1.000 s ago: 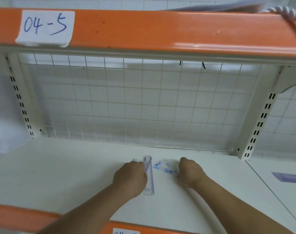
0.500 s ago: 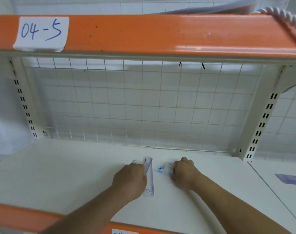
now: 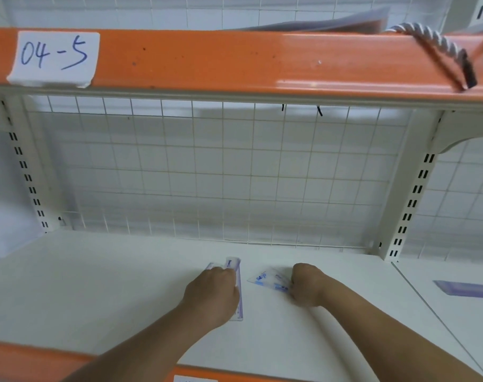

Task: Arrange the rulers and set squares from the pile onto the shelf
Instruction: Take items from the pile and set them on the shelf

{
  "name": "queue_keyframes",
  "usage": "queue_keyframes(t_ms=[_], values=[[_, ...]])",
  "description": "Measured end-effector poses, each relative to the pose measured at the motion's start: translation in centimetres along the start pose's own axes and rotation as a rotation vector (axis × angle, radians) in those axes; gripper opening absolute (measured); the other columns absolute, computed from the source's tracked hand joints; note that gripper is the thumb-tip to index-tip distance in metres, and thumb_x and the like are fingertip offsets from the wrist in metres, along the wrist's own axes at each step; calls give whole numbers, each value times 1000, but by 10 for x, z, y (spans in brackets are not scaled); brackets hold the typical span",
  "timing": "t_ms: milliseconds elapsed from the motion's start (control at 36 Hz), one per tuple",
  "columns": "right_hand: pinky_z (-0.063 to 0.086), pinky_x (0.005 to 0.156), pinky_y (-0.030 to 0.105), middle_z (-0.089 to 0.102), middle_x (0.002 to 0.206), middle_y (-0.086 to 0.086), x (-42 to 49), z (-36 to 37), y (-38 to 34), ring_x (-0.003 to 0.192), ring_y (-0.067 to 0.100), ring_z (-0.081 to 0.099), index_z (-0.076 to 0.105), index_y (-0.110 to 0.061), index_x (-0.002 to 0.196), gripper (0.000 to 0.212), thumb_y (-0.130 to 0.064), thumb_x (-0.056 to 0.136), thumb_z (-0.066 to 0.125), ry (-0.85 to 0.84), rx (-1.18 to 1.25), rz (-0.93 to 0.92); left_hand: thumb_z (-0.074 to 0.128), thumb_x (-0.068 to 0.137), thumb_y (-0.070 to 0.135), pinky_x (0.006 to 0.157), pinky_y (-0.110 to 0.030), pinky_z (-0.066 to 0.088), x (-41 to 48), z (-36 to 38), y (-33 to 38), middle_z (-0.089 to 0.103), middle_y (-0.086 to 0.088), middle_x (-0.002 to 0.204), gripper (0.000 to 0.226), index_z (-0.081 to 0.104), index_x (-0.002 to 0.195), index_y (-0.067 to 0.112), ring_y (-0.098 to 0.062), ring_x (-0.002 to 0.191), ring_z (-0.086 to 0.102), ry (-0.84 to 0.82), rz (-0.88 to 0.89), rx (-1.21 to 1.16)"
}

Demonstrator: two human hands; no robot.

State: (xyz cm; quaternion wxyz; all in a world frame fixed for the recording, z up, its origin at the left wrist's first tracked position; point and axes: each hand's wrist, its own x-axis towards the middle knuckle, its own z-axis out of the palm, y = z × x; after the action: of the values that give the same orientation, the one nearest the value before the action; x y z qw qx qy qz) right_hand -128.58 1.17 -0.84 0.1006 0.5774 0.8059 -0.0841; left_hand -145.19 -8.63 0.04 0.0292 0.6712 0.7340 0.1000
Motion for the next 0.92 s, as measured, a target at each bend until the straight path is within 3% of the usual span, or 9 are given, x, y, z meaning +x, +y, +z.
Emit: queue_keyframes(t_ms=[139, 250, 333, 389, 500, 583, 694, 778, 917], values=[[25, 47, 19, 33, 64, 0, 1, -2, 4, 63, 19, 40, 30, -14, 60, 36, -15, 91, 48, -29, 40, 42, 38, 99, 26, 79, -32, 45, -1, 1, -2, 59, -3, 111, 11, 29, 92, 24, -19, 111, 50, 4, -2, -9], [27, 45, 18, 37, 67, 1, 4, 0, 8, 72, 23, 44, 35, -14, 63, 30, -15, 89, 49, -42, 117, 82, 38, 99, 27, 79, -30, 45, -2, 1, -4, 58, -2, 111, 11, 29, 93, 25, -19, 110, 51, 1, -6, -13], [32, 51, 18, 47, 85, 2, 4, 1, 8, 80, 20, 46, 47, -10, 85, 5, -13, 90, 49, -7, 184, 58, 37, 99, 26, 79, -30, 46, -1, 0, -5, 57, -1, 113, 10, 30, 92, 26, -19, 108, 52, 0, -8, -6], [34, 52, 18, 48, 96, 1, 5, 3, 11, 84, 19, 46, 48, -11, 102, 14, -9, 88, 49, 44, 277, 50, 37, 99, 26, 78, -30, 46, -1, -1, -4, 56, -1, 112, 10, 31, 91, 25, -19, 106, 53, 0, -14, -6], [38, 50, 18, 51, 78, -3, 7, 6, 18, 71, 18, 52, 53, -16, 82, 19, 2, 81, 50, 123, 654, 54, 37, 98, 24, 76, -31, 46, -1, -1, -5, 55, -1, 111, 8, 33, 91, 23, -20, 103, 55, -7, -20, 0], [36, 46, 18, 52, 66, 0, 0, 2, 20, 53, 13, 46, 57, -16, 73, 22, 2, 85, 53, 92, 907, 37, 43, 97, 30, 76, -29, 44, 1, 0, -6, 56, -1, 113, 11, 46, 99, 20, -20, 105, 55, -8, -43, -8], [35, 53, 22, 54, 58, -3, -12, -4, 19, 46, 8, 46, 61, -16, 74, 23, 0, 87, 53, -32, 1006, -39, 55, 91, 43, 70, -25, 39, 3, 1, -4, 54, -2, 110, 27, 36, 91, 23, -18, 101, 55, -50, -46, -38], [35, 55, 24, 56, 54, -5, -15, -4, 17, 44, 6, 47, 64, -14, 74, 24, 3, 87, 53, -56, 1065, -67, 58, 89, 42, 69, -26, 39, 3, 2, 0, 52, -1, 107, 28, 41, 98, 23, -18, 93, 52, -65, -28, -37], [37, 55, 24, 57, 52, -7, -22, -2, 18, 49, 9, 47, 66, -14, 72, 23, 1, 87, 56, -11, 1079, -61, 53, 95, 35, 57, -25, 29, 0, 4, 3, 38, 8, 82, 27, 30, 92, 21, -17, 82, 38, -47, 7, -29]])
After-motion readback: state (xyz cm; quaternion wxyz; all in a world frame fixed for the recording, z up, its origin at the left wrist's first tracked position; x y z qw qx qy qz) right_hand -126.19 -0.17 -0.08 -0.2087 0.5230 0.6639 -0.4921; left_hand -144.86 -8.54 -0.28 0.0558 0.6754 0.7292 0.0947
